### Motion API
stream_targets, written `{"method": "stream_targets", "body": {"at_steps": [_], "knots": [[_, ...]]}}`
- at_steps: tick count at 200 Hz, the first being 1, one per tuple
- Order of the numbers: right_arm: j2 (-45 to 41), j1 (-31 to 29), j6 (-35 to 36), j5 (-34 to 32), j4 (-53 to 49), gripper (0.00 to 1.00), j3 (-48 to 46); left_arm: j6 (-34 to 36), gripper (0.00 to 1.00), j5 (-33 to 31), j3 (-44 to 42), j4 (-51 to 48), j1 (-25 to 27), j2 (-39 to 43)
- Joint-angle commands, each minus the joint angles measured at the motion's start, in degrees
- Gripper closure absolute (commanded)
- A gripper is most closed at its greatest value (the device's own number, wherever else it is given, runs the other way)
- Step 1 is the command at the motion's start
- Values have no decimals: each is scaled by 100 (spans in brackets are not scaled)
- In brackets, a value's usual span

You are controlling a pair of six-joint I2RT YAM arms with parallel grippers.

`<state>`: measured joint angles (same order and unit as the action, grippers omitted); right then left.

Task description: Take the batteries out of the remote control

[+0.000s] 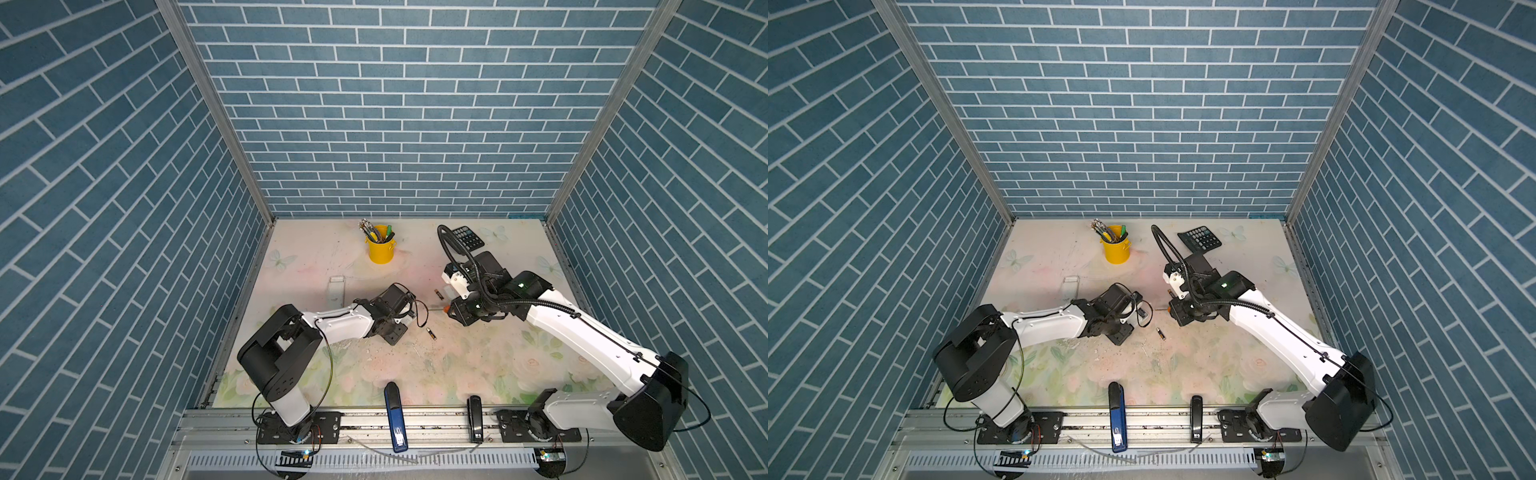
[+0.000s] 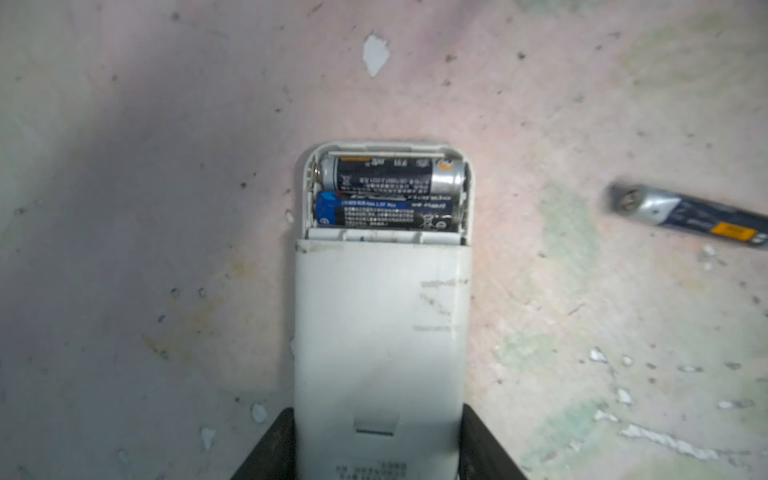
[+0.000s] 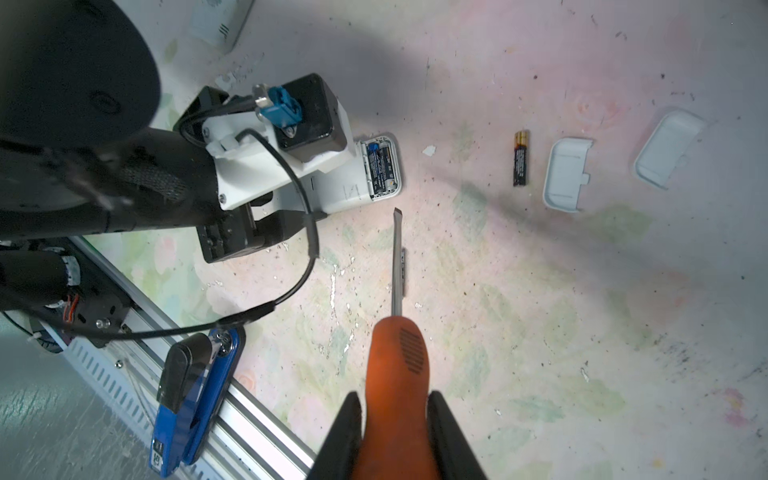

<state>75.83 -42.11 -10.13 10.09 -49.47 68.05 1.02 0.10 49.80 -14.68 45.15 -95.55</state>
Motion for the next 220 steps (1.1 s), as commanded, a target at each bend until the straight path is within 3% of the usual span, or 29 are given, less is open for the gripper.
{"method": "stream_targets", "body": {"at_steps": [1,67,220], "knots": [[153,-25,349,108,-404,100,397,383,50,410,-251,358,174,81],[511,-167,660,-12,-714,100,480,877,54,858,-457,823,258,177],[775,-175,749,-280,-450,100,211,892,56,780,-550,881,319,203]]}}
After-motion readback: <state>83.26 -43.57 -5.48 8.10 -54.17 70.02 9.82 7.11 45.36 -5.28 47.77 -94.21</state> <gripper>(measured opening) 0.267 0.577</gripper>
